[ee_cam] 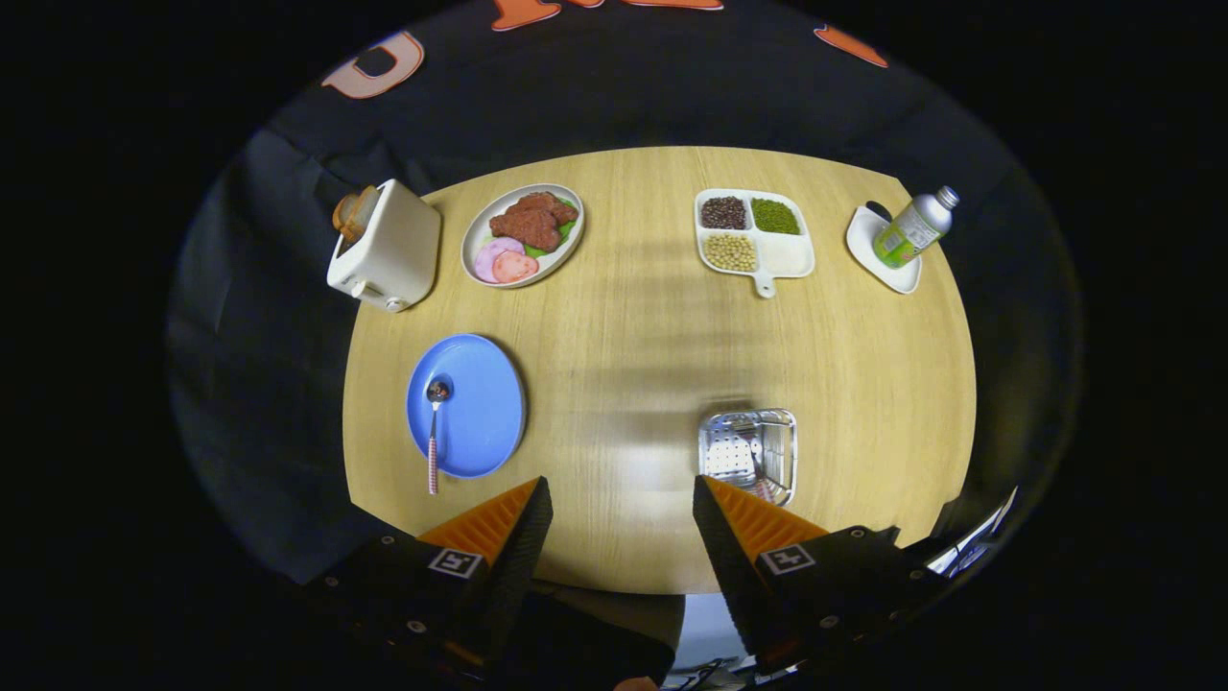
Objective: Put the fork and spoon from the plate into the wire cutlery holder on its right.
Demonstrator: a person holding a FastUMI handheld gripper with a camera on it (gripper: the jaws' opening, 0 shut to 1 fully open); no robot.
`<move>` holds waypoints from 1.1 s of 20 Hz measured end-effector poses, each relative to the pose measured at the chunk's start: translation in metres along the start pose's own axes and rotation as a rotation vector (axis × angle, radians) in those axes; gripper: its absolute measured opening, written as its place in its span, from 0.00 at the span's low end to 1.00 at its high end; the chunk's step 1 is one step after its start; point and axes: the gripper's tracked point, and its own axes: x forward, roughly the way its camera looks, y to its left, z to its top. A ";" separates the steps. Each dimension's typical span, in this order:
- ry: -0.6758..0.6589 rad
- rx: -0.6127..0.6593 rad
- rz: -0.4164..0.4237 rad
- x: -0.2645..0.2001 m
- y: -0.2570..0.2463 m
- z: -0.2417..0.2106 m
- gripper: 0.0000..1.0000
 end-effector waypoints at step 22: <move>0.159 -0.139 0.120 0.112 0.207 -0.026 0.79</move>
